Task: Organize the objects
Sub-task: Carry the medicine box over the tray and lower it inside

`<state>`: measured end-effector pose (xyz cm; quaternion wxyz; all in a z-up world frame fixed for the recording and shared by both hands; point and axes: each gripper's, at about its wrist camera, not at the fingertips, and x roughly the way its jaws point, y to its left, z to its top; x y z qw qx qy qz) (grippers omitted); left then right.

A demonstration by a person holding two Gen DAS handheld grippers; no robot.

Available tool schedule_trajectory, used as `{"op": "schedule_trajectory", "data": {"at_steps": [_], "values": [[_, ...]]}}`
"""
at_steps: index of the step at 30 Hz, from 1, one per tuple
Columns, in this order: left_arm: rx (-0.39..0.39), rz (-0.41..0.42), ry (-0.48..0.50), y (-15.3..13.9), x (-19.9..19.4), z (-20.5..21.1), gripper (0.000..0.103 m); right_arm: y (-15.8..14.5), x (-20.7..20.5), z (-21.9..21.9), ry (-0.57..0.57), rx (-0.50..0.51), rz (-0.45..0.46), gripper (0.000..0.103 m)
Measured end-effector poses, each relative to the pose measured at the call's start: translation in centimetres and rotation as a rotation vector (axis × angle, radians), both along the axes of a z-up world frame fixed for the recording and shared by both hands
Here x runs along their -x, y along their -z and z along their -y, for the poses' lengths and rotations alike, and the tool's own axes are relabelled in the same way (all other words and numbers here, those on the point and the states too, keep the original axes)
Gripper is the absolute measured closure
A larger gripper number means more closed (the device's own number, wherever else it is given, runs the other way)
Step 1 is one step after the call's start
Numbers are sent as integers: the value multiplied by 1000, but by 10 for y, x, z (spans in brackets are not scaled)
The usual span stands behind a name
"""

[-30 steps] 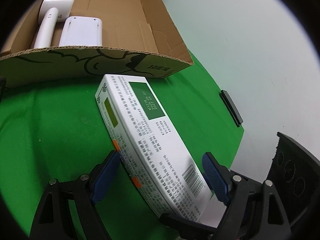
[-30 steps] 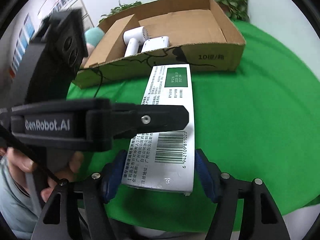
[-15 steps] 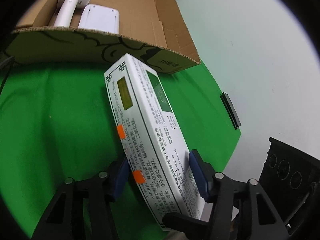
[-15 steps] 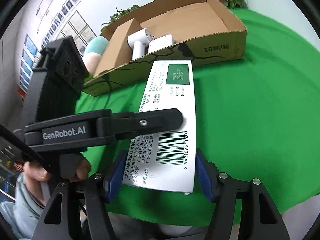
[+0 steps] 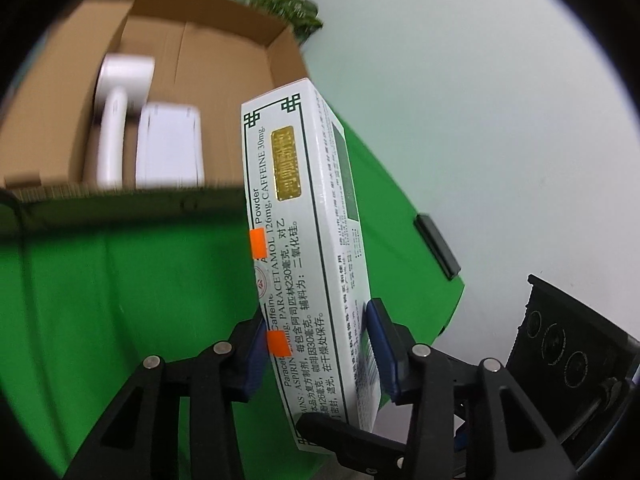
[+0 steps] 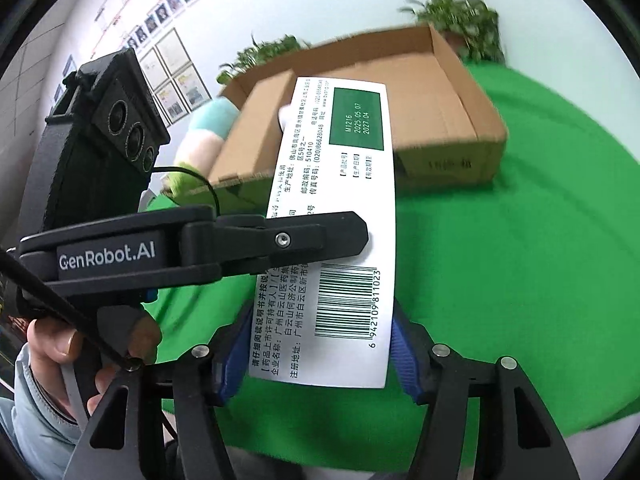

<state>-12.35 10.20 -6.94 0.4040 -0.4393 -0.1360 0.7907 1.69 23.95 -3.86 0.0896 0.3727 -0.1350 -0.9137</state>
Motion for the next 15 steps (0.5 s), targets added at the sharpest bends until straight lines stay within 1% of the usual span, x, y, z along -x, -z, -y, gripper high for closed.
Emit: {"op": "schedule_trajectory", "data": {"at_steps": [4,8,11,12,15], "values": [[-8,-84,-11,-35,4,5,60,-31,9,4,-13,-36,-77,45],[-9,-189,-29,-77,10,9,59,-68,24,10,-34,-74,-171,45],[12,-251,-51,-106,21,7,60,-89,50,13,-45,-83,-213,45],[17,-262,-55,-112,25,8,60,-95,68,15,-48,-80,-217,46],[27,-303,-61,-136,40,5,60,-116,86,12,-58,-74,-248,46]]}}
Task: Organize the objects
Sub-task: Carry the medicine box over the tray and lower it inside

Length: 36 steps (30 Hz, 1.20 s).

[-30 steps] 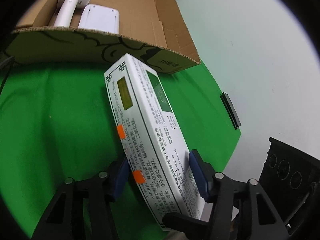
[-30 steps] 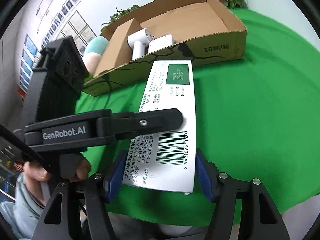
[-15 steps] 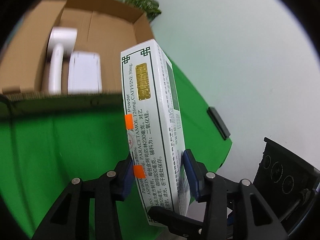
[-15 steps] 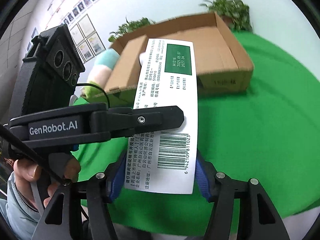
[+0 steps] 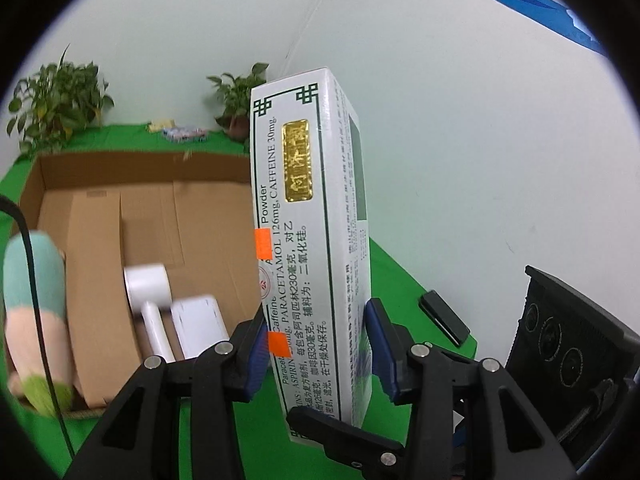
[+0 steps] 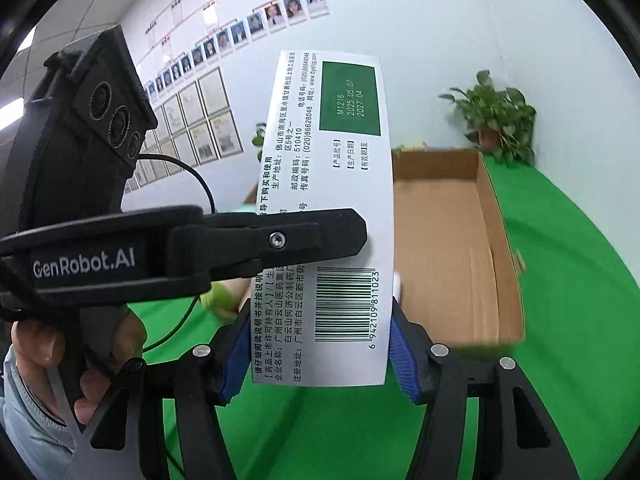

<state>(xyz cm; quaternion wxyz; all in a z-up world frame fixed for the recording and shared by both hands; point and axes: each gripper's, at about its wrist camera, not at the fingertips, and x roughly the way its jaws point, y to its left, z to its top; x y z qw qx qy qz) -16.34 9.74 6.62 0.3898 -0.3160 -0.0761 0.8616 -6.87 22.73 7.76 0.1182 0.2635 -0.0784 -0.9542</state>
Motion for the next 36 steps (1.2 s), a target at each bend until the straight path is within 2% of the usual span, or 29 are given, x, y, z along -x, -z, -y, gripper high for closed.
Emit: {"op": "schedule_trajectory", "data": {"at_steps": [4,7,12,15,21,26,36], "values": [[10,-49,-4,-28,15,-3,60,-30,24,-5,-2,24,-32,46],[30,-49,-7,-40,30,-10,60,-41,39,-11,-9,42,-28,46],[57,-18,0,-34,51,-21,60,-45,61,-29,-6,78,17,46],[61,20,4,-26,74,-23,60,-37,81,-41,-1,89,55,46],[80,88,14,1,101,-35,60,-4,117,-60,3,104,133,46],[110,161,22,38,129,-47,60,35,147,-78,6,134,207,46],[154,329,30,116,162,-65,60,112,167,-97,14,175,358,46]]}}
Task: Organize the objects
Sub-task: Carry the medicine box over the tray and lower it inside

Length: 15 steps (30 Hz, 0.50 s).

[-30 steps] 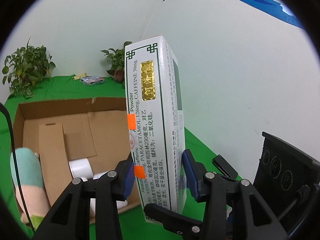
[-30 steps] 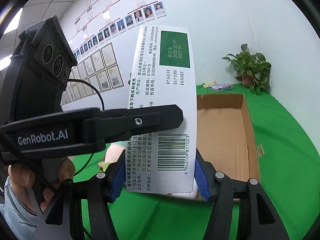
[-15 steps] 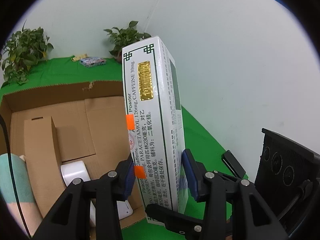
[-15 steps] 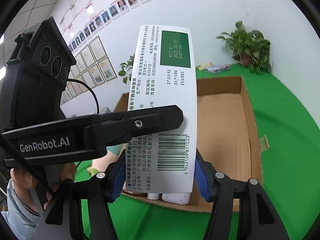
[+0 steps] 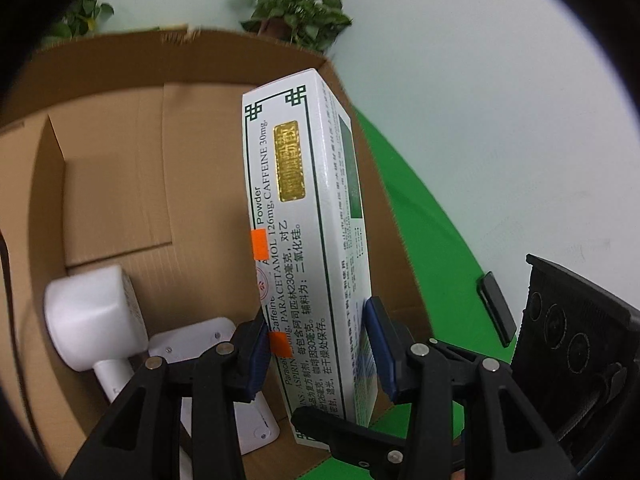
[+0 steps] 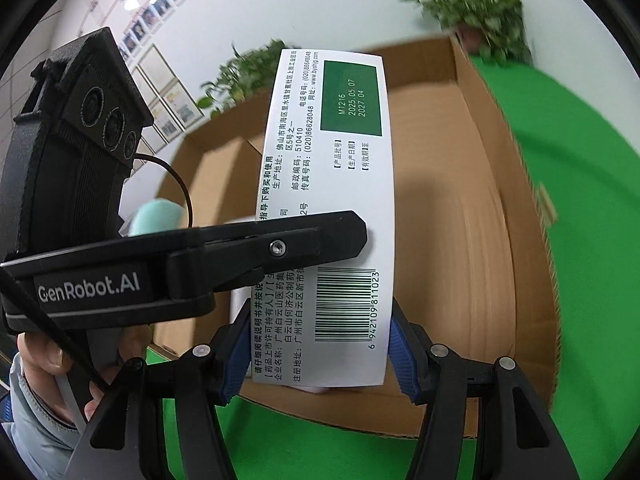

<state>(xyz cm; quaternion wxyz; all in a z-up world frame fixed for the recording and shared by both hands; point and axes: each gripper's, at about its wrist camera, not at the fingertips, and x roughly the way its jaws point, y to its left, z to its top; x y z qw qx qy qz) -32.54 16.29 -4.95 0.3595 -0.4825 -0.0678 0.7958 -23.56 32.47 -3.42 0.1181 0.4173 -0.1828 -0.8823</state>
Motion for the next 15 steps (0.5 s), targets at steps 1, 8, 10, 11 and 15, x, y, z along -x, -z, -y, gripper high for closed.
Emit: {"op": "schedule_trajectory", "data": {"at_steps": [1,8,10,11,15], "values": [[4,9,0,5,1,-1,60,7,2,-2,-1,5,15,46],[49,79,-10,33,7,-5,57,34,12,-6,-13,7,90,46],[51,101,-26,41,9,-3,54,39,14,-4,-14,-21,105,46],[47,101,-31,42,9,-2,53,40,16,-2,-13,-41,108,46],[54,94,-33,44,9,1,52,42,21,-1,-1,-78,128,46]]}}
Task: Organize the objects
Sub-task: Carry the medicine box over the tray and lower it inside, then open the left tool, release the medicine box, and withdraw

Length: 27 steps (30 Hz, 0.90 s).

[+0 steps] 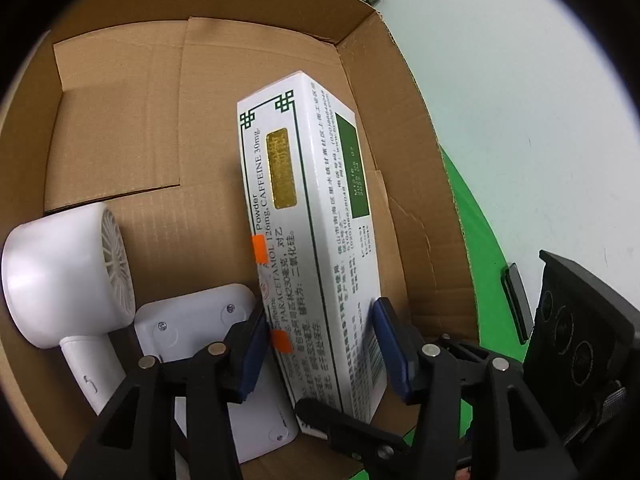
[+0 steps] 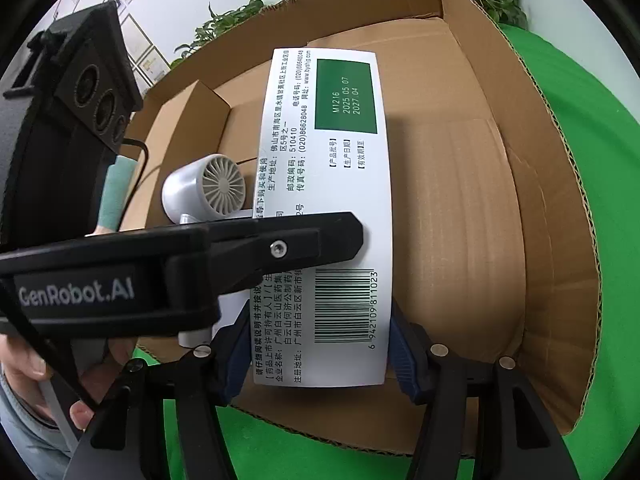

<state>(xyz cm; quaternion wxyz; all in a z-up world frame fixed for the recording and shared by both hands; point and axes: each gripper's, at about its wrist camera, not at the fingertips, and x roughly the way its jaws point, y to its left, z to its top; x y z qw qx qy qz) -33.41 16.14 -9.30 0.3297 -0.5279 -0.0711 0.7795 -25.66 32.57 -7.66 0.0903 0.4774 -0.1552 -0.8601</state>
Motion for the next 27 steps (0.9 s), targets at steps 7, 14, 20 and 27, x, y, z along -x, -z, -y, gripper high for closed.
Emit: {"op": "schedule_trajectory", "data": {"at_steps": [7,14,20,27], "values": [[13,-8,-5,-4,-5,7,54,-5,-7,3,22,-63,33,46],[37,-116,-79,-31,-20,43,54,-1,-4,7,42,-102,79,42],[90,-241,-165,-57,-53,83,54,-3,-2,18,8,-98,92,41],[147,-400,-266,-80,-73,146,52,-6,-3,20,44,-195,64,34]]}}
